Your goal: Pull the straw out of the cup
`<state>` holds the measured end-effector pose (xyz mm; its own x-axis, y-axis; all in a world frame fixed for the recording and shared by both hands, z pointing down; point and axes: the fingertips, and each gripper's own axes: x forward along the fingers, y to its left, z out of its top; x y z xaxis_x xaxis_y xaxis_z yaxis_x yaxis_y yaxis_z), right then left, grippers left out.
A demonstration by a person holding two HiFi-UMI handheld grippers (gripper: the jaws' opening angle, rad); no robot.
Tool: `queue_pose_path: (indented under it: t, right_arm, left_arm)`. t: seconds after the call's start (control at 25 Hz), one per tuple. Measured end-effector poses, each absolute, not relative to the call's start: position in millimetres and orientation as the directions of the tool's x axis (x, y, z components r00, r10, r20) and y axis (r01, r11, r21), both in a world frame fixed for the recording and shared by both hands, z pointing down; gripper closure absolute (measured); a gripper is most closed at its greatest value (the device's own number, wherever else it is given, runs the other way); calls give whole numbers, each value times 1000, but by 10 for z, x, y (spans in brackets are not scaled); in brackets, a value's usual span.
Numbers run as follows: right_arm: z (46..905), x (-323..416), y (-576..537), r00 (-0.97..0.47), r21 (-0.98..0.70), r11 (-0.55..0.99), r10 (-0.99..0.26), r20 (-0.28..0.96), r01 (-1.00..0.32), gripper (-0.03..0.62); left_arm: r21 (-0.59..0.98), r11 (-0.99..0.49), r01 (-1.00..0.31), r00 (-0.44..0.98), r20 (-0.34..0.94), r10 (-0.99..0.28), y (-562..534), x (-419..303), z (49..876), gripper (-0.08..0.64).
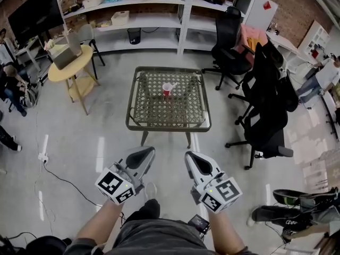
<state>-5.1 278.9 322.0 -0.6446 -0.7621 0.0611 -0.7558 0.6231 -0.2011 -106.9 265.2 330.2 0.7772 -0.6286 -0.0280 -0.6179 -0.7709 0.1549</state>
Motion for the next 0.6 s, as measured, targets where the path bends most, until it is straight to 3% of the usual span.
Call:
queue_pose_path:
  t: [0.6]
  right_arm:
    - [3220,-321,1581,-604,-210,578,-793,84,-788,580]
  left_arm:
    - [173,-795,-581,805,-20,-592,1401,-1347,3315,551]
